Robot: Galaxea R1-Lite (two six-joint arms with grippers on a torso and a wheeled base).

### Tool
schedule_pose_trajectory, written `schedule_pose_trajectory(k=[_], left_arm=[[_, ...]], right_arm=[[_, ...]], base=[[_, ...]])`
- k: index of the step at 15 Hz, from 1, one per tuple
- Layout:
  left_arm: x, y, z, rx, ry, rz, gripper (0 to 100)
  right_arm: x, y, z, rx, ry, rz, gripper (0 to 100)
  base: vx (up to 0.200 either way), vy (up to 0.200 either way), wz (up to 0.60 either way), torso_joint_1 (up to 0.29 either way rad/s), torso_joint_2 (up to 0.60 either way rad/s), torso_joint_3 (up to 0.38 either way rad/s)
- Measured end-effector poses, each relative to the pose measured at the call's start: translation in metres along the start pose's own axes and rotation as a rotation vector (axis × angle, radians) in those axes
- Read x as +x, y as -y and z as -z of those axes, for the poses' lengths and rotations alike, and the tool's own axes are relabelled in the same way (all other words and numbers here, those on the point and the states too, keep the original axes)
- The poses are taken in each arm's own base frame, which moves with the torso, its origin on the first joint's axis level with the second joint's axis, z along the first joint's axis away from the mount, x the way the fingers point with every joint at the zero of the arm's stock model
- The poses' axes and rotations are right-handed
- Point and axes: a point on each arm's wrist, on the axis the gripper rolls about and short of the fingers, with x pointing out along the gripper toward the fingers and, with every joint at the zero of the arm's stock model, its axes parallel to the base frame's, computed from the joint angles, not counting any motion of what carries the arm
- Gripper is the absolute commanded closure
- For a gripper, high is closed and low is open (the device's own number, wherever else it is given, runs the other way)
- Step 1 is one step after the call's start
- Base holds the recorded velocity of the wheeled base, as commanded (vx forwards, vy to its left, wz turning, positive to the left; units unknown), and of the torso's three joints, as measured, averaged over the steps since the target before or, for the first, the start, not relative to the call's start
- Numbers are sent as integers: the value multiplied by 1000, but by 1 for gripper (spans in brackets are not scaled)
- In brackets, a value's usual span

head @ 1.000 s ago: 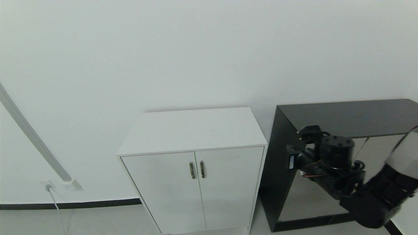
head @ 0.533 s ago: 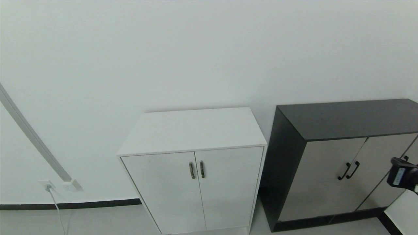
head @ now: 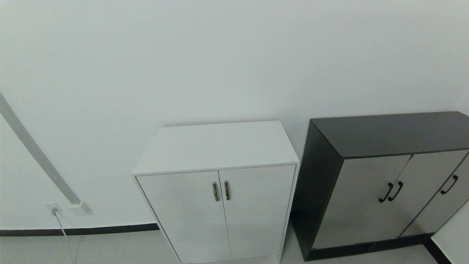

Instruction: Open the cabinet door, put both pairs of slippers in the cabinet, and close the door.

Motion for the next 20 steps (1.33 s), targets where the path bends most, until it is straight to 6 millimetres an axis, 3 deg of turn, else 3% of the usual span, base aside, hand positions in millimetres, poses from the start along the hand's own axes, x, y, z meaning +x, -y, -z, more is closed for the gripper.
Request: schedule_pose_trajectory(k=[2,5,16,20], left_arm=[[0,0,0,0,0,0,100],[0,0,0,0,0,0,100],[0,0,0,-1,0,0,100],[0,0,0,-2,0,-1,100]], right_arm=[[-22,-5,-10,-23,111,-109,100],[-32,-7,-9,-48,161,-144,100],[-27,-8,37,-54,77,-168,100],[-27,-7,41,-51,105,-129,100]], base=[[0,0,0,0,0,0],[0,0,0,0,0,0],[0,0,0,0,0,0],[0,0,0,0,0,0]])
